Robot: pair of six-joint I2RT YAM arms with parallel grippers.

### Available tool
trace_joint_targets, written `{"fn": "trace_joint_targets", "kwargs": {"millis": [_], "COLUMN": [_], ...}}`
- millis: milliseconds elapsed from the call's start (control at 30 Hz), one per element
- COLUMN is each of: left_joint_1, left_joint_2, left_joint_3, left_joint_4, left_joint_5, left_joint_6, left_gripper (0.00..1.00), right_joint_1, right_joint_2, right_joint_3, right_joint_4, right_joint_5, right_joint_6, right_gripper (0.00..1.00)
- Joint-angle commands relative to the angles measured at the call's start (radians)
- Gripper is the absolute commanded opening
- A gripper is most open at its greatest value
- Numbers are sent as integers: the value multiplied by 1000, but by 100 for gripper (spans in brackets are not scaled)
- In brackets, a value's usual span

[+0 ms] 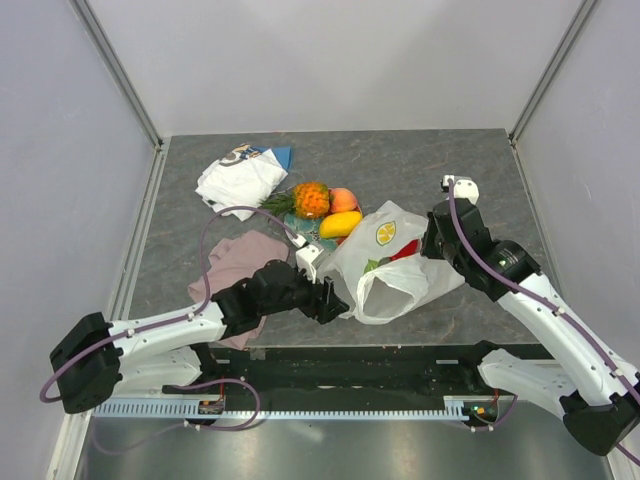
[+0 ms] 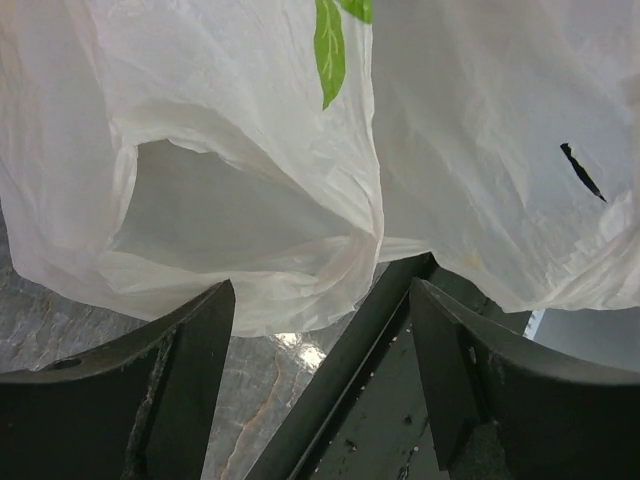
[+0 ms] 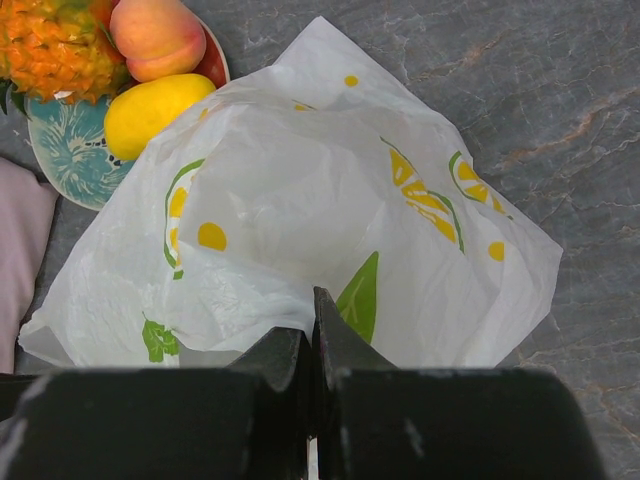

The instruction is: Place the fruits into the plastic bag

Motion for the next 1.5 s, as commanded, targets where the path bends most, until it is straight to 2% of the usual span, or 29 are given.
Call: {"fn": "trace_joint_targets", "kwargs": {"millis": [0, 167, 400, 700, 833, 1000, 1200, 1267, 1300, 1367, 1400, 1467], "left_joint_1": [-15, -69, -207, -207, -204, -205, -202, -196, -191, -170, -158, -113], "left_joint_2": [39, 82, 89, 218, 267, 319, 401, 427, 431, 427, 422, 396], "left_joint_3": [53, 92, 181, 227, 233, 242, 265, 265, 267, 265, 262, 261], "left_joint_4": [75, 83, -32, -73, -25, 62, 112, 132, 141, 166, 175, 216], "left_joint_5": [18, -2, -174, -284, -284, -203, -217, -203, -192, -152, -132, -68], "left_joint_6": [-3, 19, 57, 30, 25, 34, 43, 39, 28, 5, -7, -48], "left_gripper": [76, 75, 75, 76, 76, 76, 76, 67, 52, 34, 19, 5], "right_joint_1": [-2, 0, -3, -2, -2, -2, -2, -2, -3, -2, -2, -3], "right_joint_2": [-20, -15, -13, -23, -30, -29, -29, -27, -29, -32, -32, -38], "right_joint_3": [0, 2, 7, 8, 8, 2, -6, -1, 0, 10, 16, 51], "right_joint_4": [2, 0, -6, -10, -13, -15, -12, -12, -13, -21, -26, -46], "right_joint_5": [16, 18, 29, 27, 29, 26, 24, 21, 22, 18, 16, 6], "right_joint_6": [16, 14, 7, 5, 8, 10, 11, 13, 13, 13, 11, 8], "right_gripper": [0, 0, 0, 0, 0, 0, 0, 0, 0, 0, 3, 21]}}
